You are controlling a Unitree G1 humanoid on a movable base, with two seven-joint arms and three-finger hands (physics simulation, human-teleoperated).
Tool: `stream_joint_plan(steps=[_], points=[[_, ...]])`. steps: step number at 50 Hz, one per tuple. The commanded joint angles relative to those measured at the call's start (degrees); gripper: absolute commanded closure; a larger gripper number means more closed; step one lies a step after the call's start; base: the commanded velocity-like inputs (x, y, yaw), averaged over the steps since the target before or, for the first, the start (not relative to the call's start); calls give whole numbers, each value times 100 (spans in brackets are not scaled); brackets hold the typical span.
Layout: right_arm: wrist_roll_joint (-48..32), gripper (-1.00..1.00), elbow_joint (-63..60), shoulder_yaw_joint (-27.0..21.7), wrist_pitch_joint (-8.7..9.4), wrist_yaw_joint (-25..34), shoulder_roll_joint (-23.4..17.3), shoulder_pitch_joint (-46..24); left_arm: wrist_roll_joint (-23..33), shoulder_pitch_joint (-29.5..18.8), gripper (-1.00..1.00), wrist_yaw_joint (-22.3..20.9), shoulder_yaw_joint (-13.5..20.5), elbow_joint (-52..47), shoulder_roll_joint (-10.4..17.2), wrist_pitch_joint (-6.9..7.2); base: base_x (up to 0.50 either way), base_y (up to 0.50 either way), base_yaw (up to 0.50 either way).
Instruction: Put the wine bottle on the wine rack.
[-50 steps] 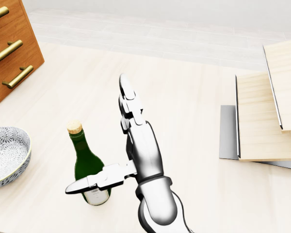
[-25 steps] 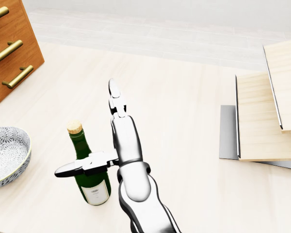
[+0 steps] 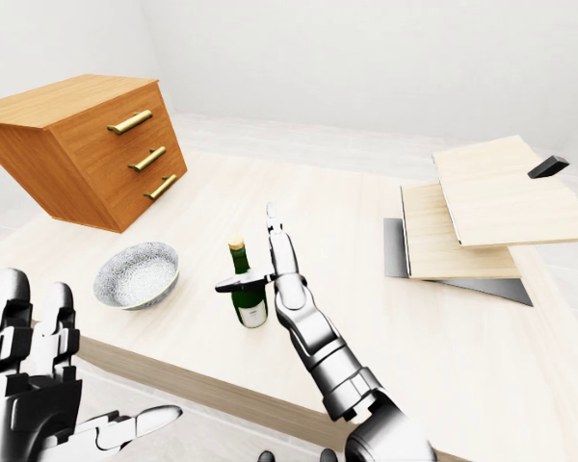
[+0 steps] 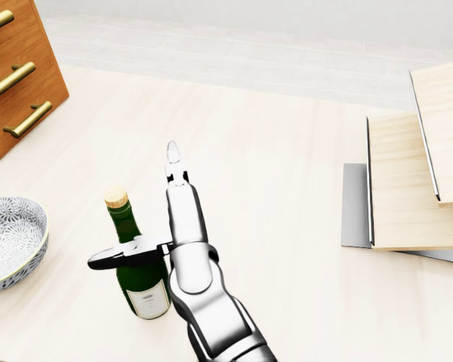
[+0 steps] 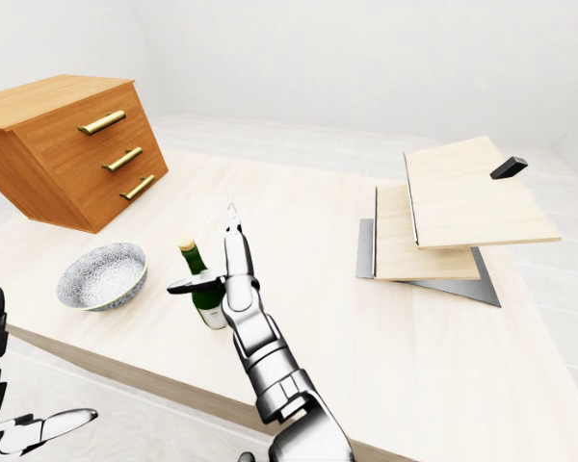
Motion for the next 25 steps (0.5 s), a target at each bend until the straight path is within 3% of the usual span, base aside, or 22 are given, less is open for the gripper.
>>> stream_joint_plan(steps=[1,8,9,11,12,14,19,20,21,25], points=[[66,-100,429,-160,6,-169,0,-394,69,-19,-100,-42,-27,33,0,0,0,0,0],[78,-100,306,-105,6,-144,0,-377,49,3,-100,-68,-13,178,0,0,0,0,0],[79,-91,290,-100,6,-145,0,-381,46,7,-100,-69,-12,181,0,0,0,0,0],[79,-54,213,-78,6,-136,0,-356,25,14,-100,-79,7,216,0,0,0,0,0],[71,-12,195,-59,6,-133,0,-338,17,18,-100,-88,17,249,0,0,0,0,0],[64,30,207,-45,6,-132,0,-324,22,30,-100,-104,11,281,0,0,0,0,0],[55,51,184,-29,6,-129,0,-316,24,34,-100,-111,6,313,0,0,0,0,0],[44,71,154,-13,6,-131,0,-306,35,39,-100,-120,-5,329,0,0,0,0,0],[39,79,147,-10,6,-129,0,-299,35,42,-100,-122,-7,337,0,0,0,0,0],[26,87,143,0,6,-128,0,-264,23,57,-100,-125,-6,347,0,0,0,0,0]])
